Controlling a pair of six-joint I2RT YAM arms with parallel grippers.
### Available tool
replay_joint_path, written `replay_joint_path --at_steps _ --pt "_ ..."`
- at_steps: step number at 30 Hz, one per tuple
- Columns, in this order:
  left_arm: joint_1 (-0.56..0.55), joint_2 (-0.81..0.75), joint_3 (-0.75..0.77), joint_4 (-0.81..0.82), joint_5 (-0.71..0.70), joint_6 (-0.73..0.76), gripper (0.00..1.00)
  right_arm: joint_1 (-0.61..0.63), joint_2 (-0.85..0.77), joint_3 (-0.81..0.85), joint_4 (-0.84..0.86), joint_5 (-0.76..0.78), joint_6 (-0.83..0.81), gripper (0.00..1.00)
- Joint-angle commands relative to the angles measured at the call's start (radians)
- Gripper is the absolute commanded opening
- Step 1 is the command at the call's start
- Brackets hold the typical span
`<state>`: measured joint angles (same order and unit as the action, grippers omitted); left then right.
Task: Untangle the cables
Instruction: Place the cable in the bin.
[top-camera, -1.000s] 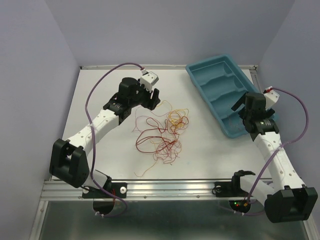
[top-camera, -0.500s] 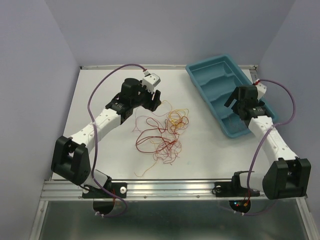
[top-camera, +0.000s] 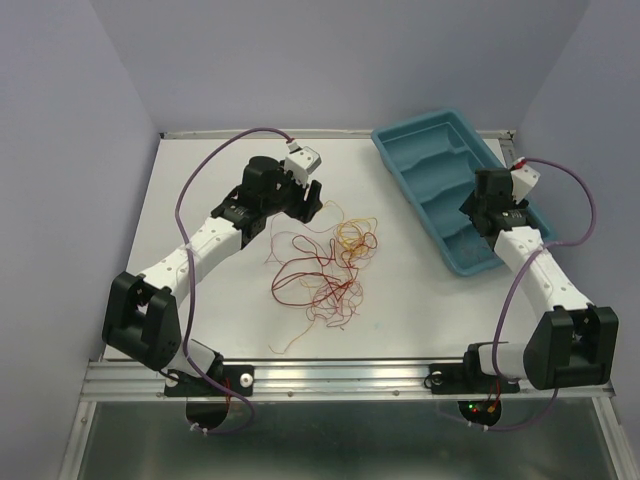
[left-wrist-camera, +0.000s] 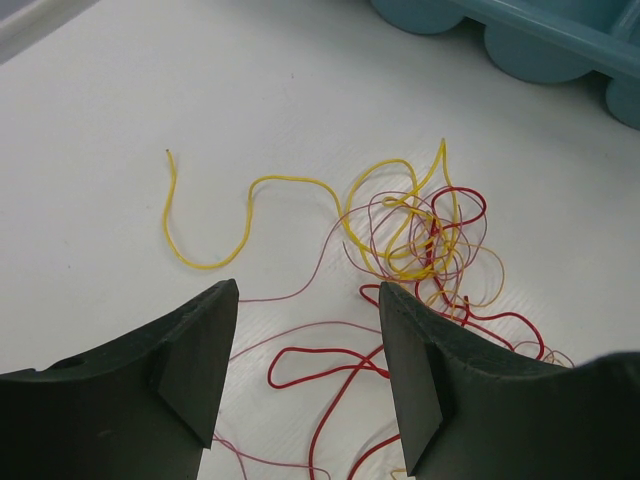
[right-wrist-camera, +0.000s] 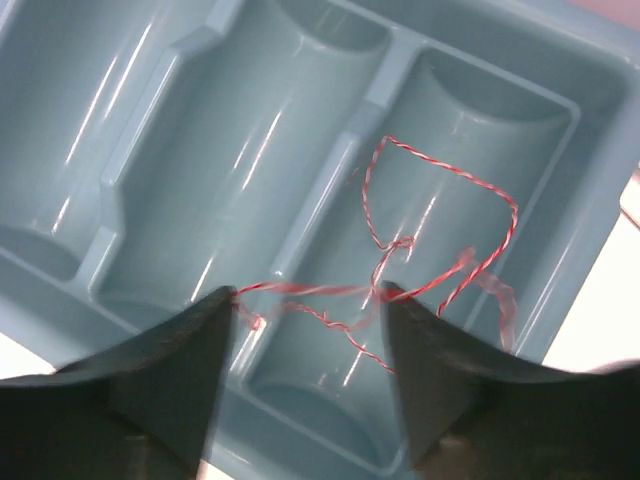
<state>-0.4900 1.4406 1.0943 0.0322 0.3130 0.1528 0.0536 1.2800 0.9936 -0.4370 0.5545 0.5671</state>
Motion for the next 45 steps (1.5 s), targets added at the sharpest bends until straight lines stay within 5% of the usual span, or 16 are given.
replay_joint_path --at_steps 1,7,16,25,33,36,41,43,45 --pt "-0.007 -0.003 0.029 0.014 0.001 0.016 0.69 -0.001 0.001 0.033 0.049 0.082 0.025 0.56" --pt "-0.012 -0.005 0.030 0.011 0.006 0.017 0.69 -0.003 -0.016 -0.024 0.047 0.122 0.062 0.01" --pt "-0.019 -0.006 0.027 0.008 0.008 0.019 0.69 -0.086 0.030 -0.128 0.057 0.081 0.151 0.01" --pt "-0.028 -0.002 0.018 0.005 0.005 0.025 0.69 -0.232 0.225 -0.204 0.273 -0.333 0.151 0.01" --pt "-0.035 -0.005 0.018 0.005 -0.005 0.027 0.69 -0.232 0.194 -0.202 0.291 -0.289 0.146 0.01" --pt "-0.035 -0.003 0.018 0.005 -0.008 0.027 0.69 -0.232 0.107 -0.184 0.271 -0.252 0.119 0.08" --pt "-0.038 -0.005 0.015 0.011 -0.015 0.028 0.69 -0.232 0.045 -0.110 0.172 -0.226 0.091 0.48" --pt "-0.036 -0.005 0.015 0.014 -0.018 0.028 0.69 -0.232 0.013 -0.099 0.149 -0.217 0.082 0.50" --pt "-0.038 -0.003 0.013 0.014 -0.022 0.030 0.69 -0.232 -0.023 -0.098 0.135 -0.217 0.079 0.67"
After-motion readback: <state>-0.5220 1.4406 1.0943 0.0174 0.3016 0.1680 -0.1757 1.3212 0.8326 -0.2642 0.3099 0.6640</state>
